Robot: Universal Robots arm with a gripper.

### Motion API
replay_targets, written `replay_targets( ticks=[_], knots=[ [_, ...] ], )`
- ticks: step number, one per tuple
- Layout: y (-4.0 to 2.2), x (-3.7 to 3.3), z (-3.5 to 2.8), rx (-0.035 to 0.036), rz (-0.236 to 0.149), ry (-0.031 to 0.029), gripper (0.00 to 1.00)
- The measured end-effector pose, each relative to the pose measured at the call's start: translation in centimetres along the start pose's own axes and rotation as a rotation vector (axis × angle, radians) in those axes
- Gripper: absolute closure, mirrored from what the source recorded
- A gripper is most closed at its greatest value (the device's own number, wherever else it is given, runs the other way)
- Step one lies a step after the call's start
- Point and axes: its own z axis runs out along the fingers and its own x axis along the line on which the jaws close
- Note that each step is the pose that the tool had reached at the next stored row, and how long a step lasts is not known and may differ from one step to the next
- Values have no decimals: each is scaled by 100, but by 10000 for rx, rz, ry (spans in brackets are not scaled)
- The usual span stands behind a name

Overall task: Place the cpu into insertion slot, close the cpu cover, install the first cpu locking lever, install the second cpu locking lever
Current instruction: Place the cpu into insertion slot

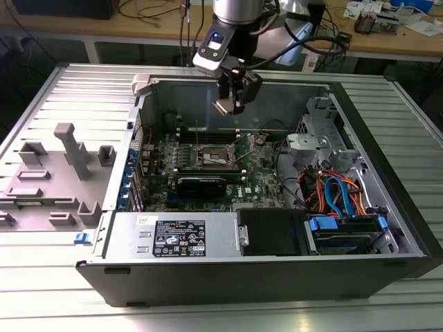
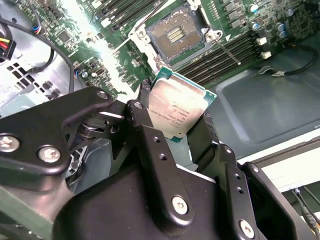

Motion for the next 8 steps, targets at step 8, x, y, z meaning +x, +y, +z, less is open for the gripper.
replay_targets(
  ticks=[8],
  knots=[
    [-6,-2,87,106,967,23,46]
  ],
)
